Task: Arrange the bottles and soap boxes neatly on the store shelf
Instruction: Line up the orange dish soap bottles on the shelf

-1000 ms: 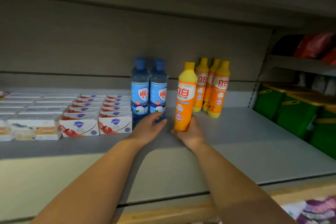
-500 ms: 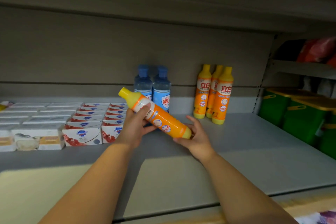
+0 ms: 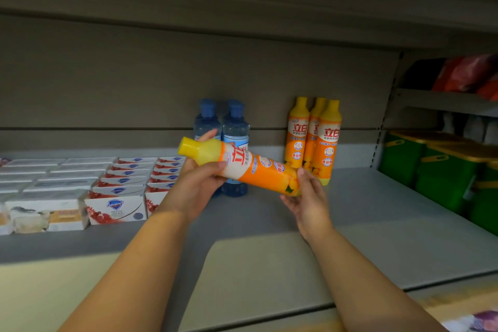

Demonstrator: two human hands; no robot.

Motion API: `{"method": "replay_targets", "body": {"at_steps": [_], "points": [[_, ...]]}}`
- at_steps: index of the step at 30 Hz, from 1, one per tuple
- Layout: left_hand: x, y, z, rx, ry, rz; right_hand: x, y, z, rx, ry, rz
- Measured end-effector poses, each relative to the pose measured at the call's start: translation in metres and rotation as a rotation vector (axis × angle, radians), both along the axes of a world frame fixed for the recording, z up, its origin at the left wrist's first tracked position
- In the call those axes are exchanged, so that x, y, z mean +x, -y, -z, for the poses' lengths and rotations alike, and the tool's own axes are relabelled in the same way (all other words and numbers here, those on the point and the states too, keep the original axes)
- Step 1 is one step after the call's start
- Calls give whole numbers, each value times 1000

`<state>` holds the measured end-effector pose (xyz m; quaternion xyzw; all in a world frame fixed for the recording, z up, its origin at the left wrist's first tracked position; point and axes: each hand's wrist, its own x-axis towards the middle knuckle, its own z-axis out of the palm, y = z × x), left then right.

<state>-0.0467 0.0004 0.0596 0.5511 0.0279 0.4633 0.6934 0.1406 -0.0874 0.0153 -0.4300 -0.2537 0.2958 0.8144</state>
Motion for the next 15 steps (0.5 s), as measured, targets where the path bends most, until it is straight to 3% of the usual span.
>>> {"method": "replay_targets", "body": {"at_steps": [4, 11, 15], "points": [[1, 3, 0, -60, 22, 10, 1, 3, -4, -100, 143, 145], [0, -5, -2, -228, -18, -136, -13, 6, -1, 79, 444, 99], [-2, -9, -3, -266, -32, -238, -15, 3, 6, 84, 639, 123]]}}
